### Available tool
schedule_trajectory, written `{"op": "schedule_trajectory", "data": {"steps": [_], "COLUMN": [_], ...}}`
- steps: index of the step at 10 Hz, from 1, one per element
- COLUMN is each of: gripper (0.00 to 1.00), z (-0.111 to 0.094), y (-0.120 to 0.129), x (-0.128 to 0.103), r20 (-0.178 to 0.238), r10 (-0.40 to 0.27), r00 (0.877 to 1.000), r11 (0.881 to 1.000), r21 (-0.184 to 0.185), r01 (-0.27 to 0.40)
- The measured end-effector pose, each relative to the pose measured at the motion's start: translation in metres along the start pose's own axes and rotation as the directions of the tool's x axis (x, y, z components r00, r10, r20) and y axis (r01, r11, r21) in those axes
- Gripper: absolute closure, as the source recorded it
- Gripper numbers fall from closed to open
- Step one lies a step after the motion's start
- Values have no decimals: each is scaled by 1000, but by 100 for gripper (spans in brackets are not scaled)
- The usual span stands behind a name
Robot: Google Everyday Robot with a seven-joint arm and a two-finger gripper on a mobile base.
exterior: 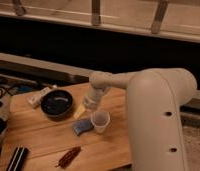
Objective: Place the white sponge in the ceramic cup
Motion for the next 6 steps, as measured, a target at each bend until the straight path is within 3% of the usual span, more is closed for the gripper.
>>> {"op": "schedule_trajectory", "data": {"steps": [2,6], "gripper": [20,20], "z": [7,17], "y": [1,7], "x": [-3,4], "r20": [-13,-39], "r10": [-6,6], "r00": [1000,999], "r11": [1000,999], "r21": [-27,-45], "r01": [6,-8]}}
